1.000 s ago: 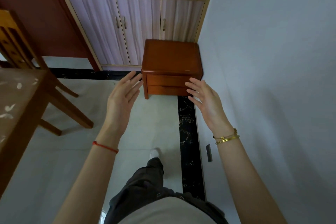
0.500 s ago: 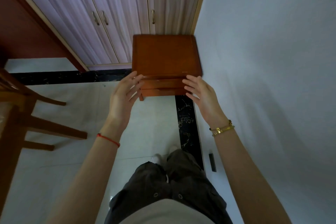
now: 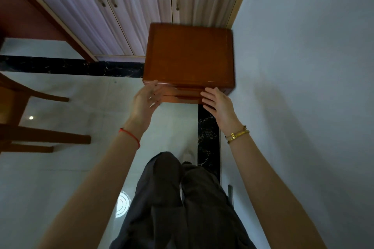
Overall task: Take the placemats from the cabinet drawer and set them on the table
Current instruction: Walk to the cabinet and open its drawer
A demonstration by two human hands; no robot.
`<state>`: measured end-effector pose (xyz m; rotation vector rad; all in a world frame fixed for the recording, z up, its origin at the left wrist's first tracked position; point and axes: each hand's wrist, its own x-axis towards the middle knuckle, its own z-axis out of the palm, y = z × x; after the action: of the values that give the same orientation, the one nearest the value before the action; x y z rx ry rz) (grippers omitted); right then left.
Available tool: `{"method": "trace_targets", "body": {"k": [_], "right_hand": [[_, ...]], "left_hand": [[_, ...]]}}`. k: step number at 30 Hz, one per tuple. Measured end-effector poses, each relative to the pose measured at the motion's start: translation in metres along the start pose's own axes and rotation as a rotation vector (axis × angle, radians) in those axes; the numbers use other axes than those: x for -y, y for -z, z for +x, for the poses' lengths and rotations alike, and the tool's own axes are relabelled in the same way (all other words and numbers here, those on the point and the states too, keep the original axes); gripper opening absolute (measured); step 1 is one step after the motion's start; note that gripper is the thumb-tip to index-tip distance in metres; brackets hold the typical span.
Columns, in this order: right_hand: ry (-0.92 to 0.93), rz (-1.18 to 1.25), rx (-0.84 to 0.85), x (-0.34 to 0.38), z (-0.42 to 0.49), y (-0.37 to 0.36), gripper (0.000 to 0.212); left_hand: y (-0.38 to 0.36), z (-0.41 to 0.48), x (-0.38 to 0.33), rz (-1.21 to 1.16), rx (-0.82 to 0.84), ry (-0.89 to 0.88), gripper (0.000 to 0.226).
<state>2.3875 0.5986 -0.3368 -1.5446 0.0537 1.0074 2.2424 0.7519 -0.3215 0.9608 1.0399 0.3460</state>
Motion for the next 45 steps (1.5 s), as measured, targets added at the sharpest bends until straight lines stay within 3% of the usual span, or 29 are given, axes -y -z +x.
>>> {"method": "trace_targets", "body": {"k": [11,20,23,28,33,45], "right_hand": [[-0.251,0.097,-0.094,-0.054,0.165,0.008,0.037],[-0.414,0.200,-0.149,-0.119,0.288,0.001,0.046],[-0.453,0.246,-0.167,-0.136,0.319,0.001,0.047],[-0.486,0.299,-0.186,-0.157,0.361,0.000,0.045],[-0.496,0.341,-0.246,-0.170,0.389,-0.001,0.040],[-0.535,0.412,-0.233,-0.188,0.394,0.010,0.037]], "left_hand": [[-0.031,0.164,0.084,-0.143,-0.068,0.268,0.017],[-0.038,0.282,0.161,-0.136,-0.131,0.459,0.037],[-0.039,0.311,0.180,-0.138,-0.132,0.494,0.034],[-0.045,0.349,0.198,-0.118,-0.114,0.505,0.036],[-0.046,0.376,0.208,-0.094,-0.098,0.545,0.011],[-0.037,0.386,0.227,-0.151,-0.111,0.594,0.020]]}}
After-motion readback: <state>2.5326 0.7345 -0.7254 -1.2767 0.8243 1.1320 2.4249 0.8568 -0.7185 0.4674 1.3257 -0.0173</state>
